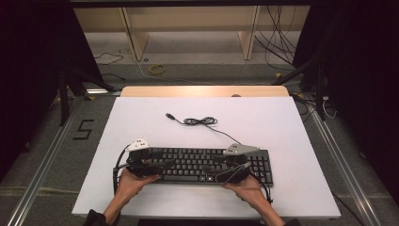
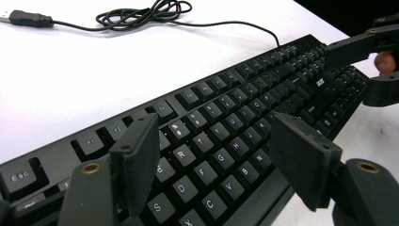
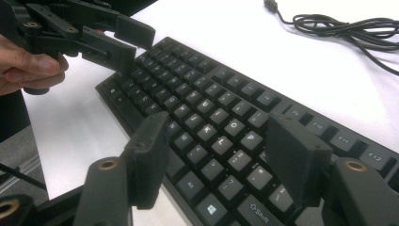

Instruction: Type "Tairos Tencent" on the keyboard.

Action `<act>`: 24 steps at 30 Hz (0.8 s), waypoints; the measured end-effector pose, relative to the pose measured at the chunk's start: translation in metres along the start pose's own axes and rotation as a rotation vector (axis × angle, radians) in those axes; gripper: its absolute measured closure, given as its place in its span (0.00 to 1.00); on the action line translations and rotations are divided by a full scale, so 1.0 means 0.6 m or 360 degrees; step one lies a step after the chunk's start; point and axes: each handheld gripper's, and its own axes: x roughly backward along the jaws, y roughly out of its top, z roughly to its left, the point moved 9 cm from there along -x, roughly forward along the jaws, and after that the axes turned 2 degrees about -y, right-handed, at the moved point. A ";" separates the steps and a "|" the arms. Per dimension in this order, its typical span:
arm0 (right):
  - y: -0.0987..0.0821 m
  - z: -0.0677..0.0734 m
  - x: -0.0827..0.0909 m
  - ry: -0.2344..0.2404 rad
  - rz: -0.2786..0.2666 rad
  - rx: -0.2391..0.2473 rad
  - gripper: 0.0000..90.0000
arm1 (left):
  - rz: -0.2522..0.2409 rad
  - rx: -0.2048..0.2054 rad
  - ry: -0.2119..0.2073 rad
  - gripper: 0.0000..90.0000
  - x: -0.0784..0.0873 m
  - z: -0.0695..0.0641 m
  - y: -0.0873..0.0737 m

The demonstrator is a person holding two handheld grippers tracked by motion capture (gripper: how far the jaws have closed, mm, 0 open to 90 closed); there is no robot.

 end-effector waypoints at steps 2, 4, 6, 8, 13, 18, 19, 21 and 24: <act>-0.001 -0.001 0.003 0.0003 -0.0012 -0.0007 0.44 | 0.0007 0.0004 -0.0001 0.39 -0.001 0.000 0.001; -0.002 -0.002 0.006 0.0001 -0.0014 -0.0012 0.44 | 0.0029 0.0008 -0.0004 0.42 -0.007 0.001 0.001; -0.004 -0.002 0.009 -0.0004 -0.0017 -0.0009 0.43 | 0.0048 -0.0003 -0.0009 0.45 -0.011 0.001 0.002; -0.005 -0.003 0.011 -0.0007 -0.0018 -0.0012 0.43 | 0.0068 -0.0012 -0.0001 0.49 -0.015 0.001 0.003; -0.007 -0.003 0.016 -0.0015 -0.0023 -0.0005 0.40 | 0.0133 -0.0038 -0.0001 0.63 -0.028 0.002 0.003; -0.010 -0.003 0.021 -0.0018 -0.0040 0.0001 0.38 | 0.0212 -0.0085 0.0016 0.76 -0.041 0.000 -0.002; -0.011 -0.002 0.022 -0.0019 -0.0038 0.0000 0.38 | 0.0224 -0.0093 0.0013 0.77 -0.043 0.000 -0.002; -0.013 -0.002 0.024 -0.0019 -0.0038 0.0003 0.38 | 0.0244 -0.0111 0.0021 0.80 -0.047 -0.001 -0.002; -0.015 -0.002 0.027 -0.0025 -0.0045 0.0004 0.38 | 0.0268 -0.0138 0.0030 0.86 -0.053 -0.001 -0.002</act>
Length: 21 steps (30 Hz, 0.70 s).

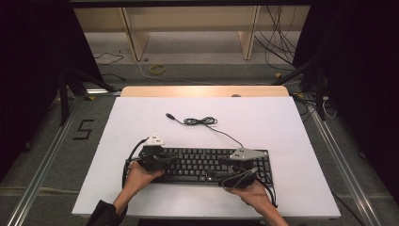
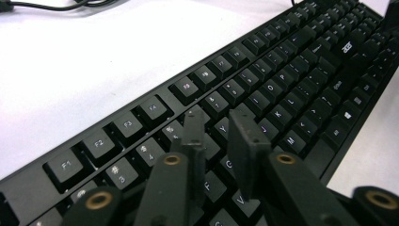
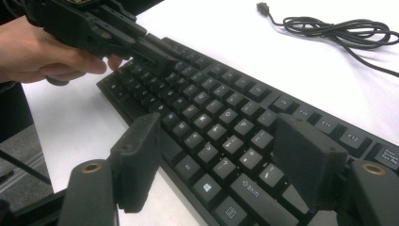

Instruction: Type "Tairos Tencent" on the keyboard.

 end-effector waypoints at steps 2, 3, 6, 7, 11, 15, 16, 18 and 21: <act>-0.001 0.000 0.002 0.0001 -0.0004 0.0003 0.37 | 0.0007 -0.0005 0.0009 0.89 -0.004 0.002 0.001; -0.002 0.000 0.003 0.0000 -0.0002 0.0000 0.37 | 0.0020 -0.0010 0.0011 0.91 -0.006 0.002 0.001; -0.003 0.000 0.006 -0.0002 -0.0005 0.0008 0.36 | 0.0045 -0.0032 0.0011 0.96 -0.009 0.002 0.001; -0.004 0.001 0.006 -0.0002 -0.0005 0.0006 0.36 | 0.0052 -0.0037 0.0013 0.97 -0.011 0.001 0.001; -0.005 0.002 0.009 -0.0004 -0.0010 0.0007 0.35 | 0.0078 -0.0046 0.0015 0.99 -0.016 -0.001 -0.003; -0.006 0.001 0.010 -0.0006 -0.0011 0.0004 0.35 | 0.0104 -0.0060 0.0016 0.99 -0.019 0.000 -0.005; -0.007 0.001 0.010 -0.0004 -0.0014 0.0006 0.35 | 0.0103 -0.0055 0.0019 0.99 -0.020 0.000 -0.005; -0.008 0.002 0.011 -0.0004 -0.0009 0.0007 0.35 | 0.0108 -0.0055 0.0015 0.99 -0.021 -0.001 -0.006; -0.009 0.002 0.011 -0.0005 -0.0004 0.0005 0.35 | 0.0119 -0.0062 0.0012 0.99 -0.023 0.000 -0.007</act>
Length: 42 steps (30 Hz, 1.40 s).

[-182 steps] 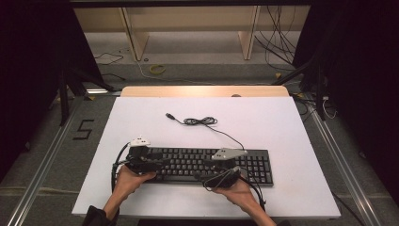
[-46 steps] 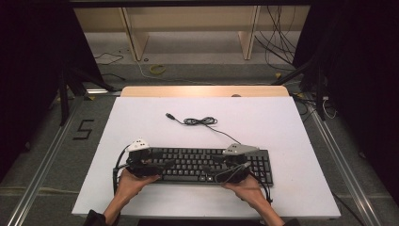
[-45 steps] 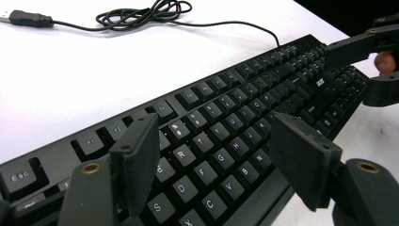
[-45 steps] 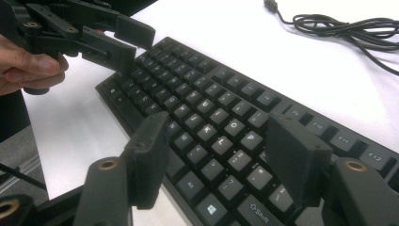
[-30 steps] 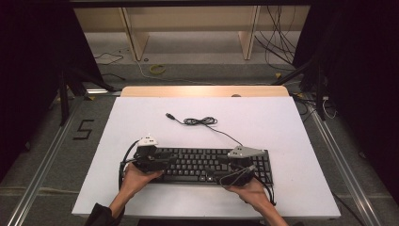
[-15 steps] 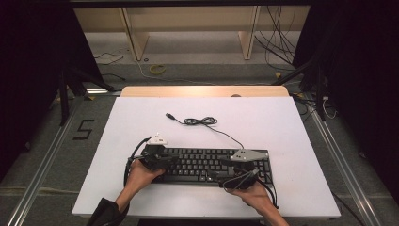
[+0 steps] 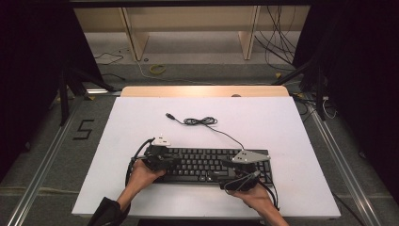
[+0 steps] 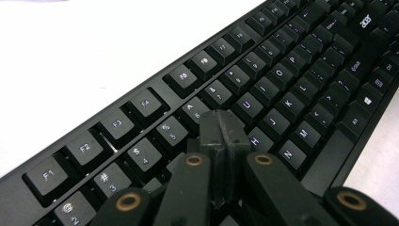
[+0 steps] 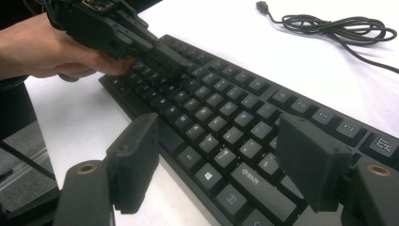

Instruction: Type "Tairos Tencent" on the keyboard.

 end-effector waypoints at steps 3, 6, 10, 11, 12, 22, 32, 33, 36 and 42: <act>-0.001 0.000 0.000 0.0000 0.0001 0.0005 0.35 | 0.0006 0.0002 0.0003 0.99 -0.002 0.000 -0.001; -0.002 0.001 0.000 0.0000 0.0006 0.0003 0.35 | 0.0005 0.0004 0.0003 0.99 -0.002 -0.001 0.000; -0.002 0.001 0.000 0.0001 0.0008 0.0004 0.35 | 0.0008 0.0002 0.0004 0.99 -0.002 -0.001 -0.001; -0.002 0.001 0.000 0.0001 0.0008 0.0004 0.35 | 0.0008 0.0002 0.0004 0.99 -0.003 -0.001 -0.001; -0.002 0.001 0.000 0.0000 0.0008 0.0004 0.35 | 0.0010 0.0000 0.0004 0.99 -0.003 -0.001 -0.001; -0.002 -0.001 0.003 -0.0007 0.0002 0.0001 0.36 | 0.0015 -0.0014 -0.0008 1.00 -0.006 0.001 -0.007; -0.002 -0.004 0.004 -0.0011 0.0000 -0.0009 0.36 | -0.0013 0.0002 0.0003 0.97 0.002 0.000 0.000; -0.002 -0.004 0.004 -0.0011 -0.0001 -0.0010 0.36 | -0.0021 0.0003 0.0002 0.96 0.004 0.000 0.001; -0.002 -0.005 0.004 -0.0010 -0.0001 -0.0012 0.36 | -0.0046 0.0020 -0.0018 0.92 0.010 0.000 0.005; -0.002 -0.007 0.005 -0.0012 -0.0010 -0.0017 0.36 | -0.0107 0.0038 -0.0061 0.81 0.021 -0.006 0.012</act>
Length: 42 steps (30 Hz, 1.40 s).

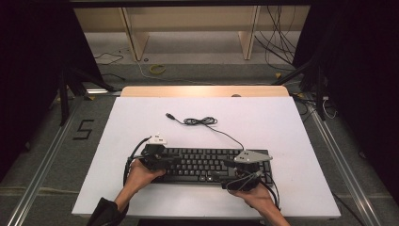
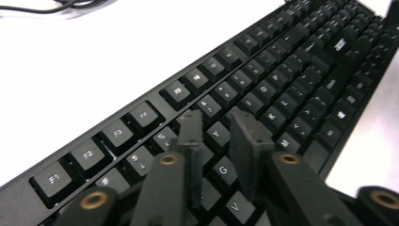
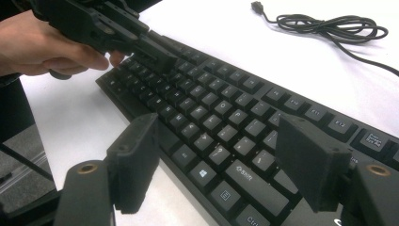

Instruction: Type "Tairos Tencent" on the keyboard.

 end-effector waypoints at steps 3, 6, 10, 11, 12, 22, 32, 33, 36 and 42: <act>0.001 -0.002 0.000 0.0000 -0.0003 -0.0001 0.36 | -0.0021 0.0009 -0.0018 0.73 0.003 -0.003 0.002; 0.001 -0.004 0.000 0.0003 -0.0007 0.0004 0.36 | -0.0061 0.0036 -0.0058 0.66 0.006 -0.008 0.006; 0.000 -0.005 0.000 0.0006 -0.0007 0.0000 0.36 | -0.0114 0.0049 -0.0081 0.56 0.014 -0.014 0.011; 0.000 -0.005 0.000 0.0008 -0.0008 -0.0002 0.36 | -0.0124 0.0057 -0.0083 0.54 0.016 -0.015 0.011; -0.001 -0.005 0.000 0.0010 -0.0006 0.0002 0.36 | -0.0136 0.0058 -0.0085 0.53 0.019 -0.016 0.012; -0.005 -0.006 0.012 -0.0003 -0.0018 -0.0003 0.36 | -0.0273 0.0084 -0.0137 0.42 0.042 -0.026 0.014; -0.011 -0.012 0.024 -0.0018 -0.0050 -0.0008 0.36 | -0.0327 0.0066 -0.0135 0.36 0.057 -0.030 0.001; -0.011 -0.013 0.025 -0.0020 -0.0054 -0.0005 0.36 | -0.0327 0.0066 -0.0135 0.36 0.057 -0.030 0.001; -0.012 -0.013 0.029 -0.0018 -0.0063 -0.0005 0.36 | -0.0341 0.0075 -0.0137 0.36 0.063 -0.031 -0.007; -0.016 -0.017 0.037 -0.0029 -0.0084 -0.0006 0.36 | -0.0358 0.0070 -0.0133 0.35 0.072 -0.032 -0.017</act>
